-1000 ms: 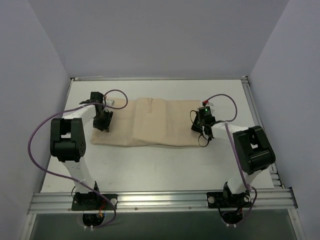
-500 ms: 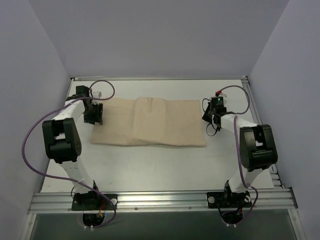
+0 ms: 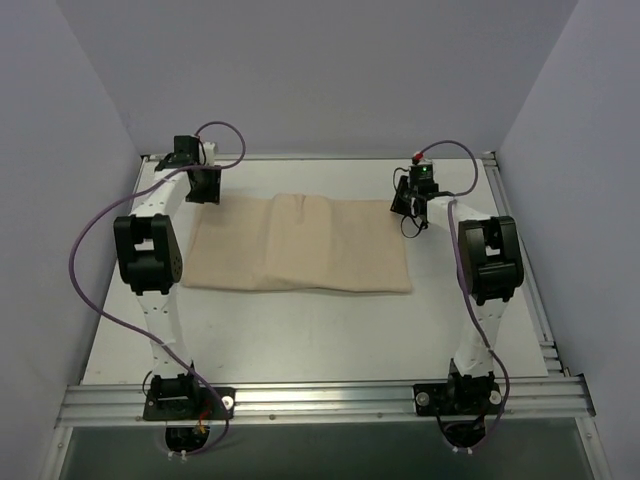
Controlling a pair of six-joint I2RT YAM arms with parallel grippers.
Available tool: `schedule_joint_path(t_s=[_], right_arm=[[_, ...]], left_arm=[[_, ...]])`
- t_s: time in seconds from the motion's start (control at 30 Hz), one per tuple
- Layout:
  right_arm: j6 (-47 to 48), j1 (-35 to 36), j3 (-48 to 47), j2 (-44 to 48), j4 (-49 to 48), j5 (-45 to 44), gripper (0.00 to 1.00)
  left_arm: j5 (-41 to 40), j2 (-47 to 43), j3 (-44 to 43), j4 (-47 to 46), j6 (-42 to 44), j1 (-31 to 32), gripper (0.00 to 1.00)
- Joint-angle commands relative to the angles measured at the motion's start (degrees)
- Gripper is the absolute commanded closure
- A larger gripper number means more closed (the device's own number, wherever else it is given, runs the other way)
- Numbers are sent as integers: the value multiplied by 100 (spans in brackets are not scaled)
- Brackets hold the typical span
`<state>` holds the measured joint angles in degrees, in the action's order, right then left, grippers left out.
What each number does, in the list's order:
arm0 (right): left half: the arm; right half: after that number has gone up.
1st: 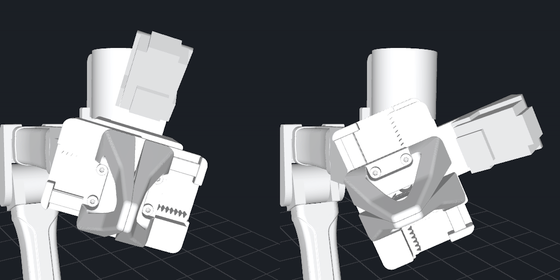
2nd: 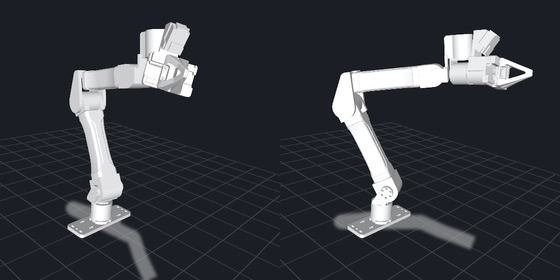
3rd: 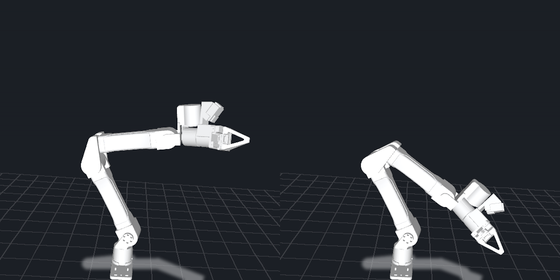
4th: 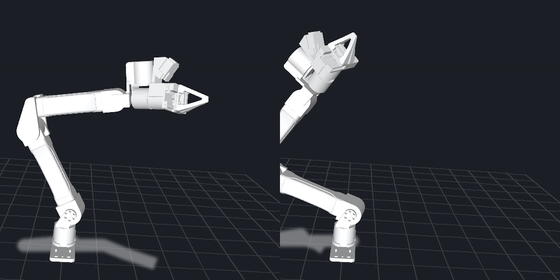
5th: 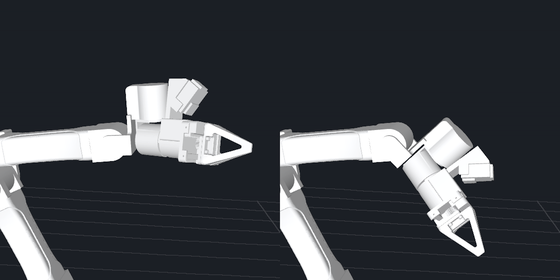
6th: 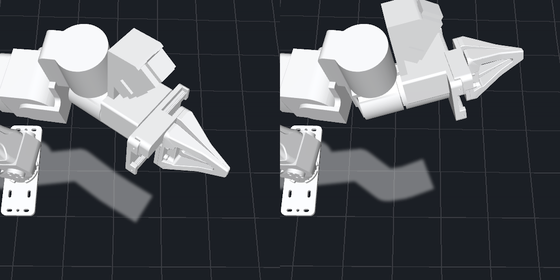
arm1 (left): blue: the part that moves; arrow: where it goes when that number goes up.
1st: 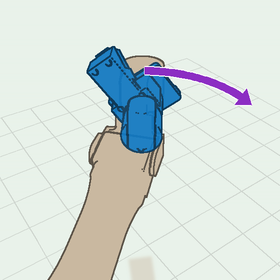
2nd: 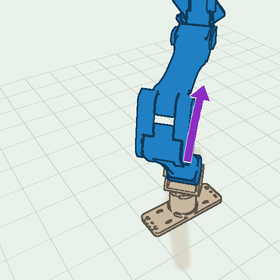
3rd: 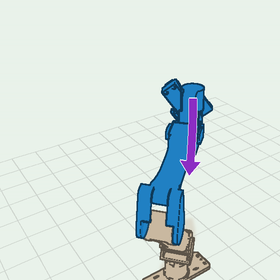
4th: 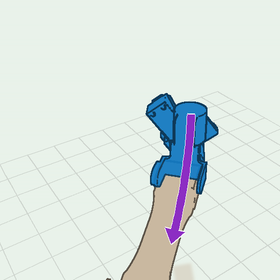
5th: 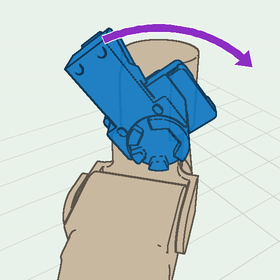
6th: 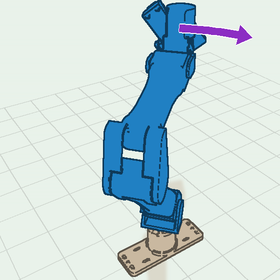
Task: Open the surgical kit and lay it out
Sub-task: Open the surgical kit at the center of the board.
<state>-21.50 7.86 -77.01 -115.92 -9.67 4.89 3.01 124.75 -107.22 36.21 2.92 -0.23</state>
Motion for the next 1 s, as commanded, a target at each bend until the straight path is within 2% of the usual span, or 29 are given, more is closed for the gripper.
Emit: schedule_joint_path(t_s=[0.0, 0.23, 0.33, 0.53, 0.67, 0.77, 0.8, 0.9, 0.93, 0.97], right_arm=[[417, -21, -445, -150, 404, -233, 74], [594, -39, -613, -510, 616, -322, 59], [577, -74, -604, -633, 555, -156, 58], [576, -91, -604, -801, 440, 258, 60], [594, -100, -596, -792, 396, 189, 70], [638, -100, -639, -757, 457, 57, 77], [673, -100, -640, -731, 457, 4, 77], [734, -92, -657, -608, 519, -49, 74], [787, -91, -640, -564, 528, -66, 74], [805, -91, -622, -450, 510, -84, 75]], left_arm=[[-458, 434, -693, 185, -99, -65, 45], [-450, 1130, -1327, 510, -213, -109, 45], [-319, 1376, -1555, 677, -221, -109, 45], [111, 1535, -1609, 712, -204, -118, 46], [314, 1552, -1574, 642, -186, -118, 51], [323, 1553, -1565, 581, -134, -118, 66], [323, 1500, -1530, 563, -125, -118, 73], [376, 1334, -1381, 414, -55, -118, 83], [376, 1289, -1346, 370, -37, -118, 93], [376, 1245, -1311, 309, -28, -118, 97]])
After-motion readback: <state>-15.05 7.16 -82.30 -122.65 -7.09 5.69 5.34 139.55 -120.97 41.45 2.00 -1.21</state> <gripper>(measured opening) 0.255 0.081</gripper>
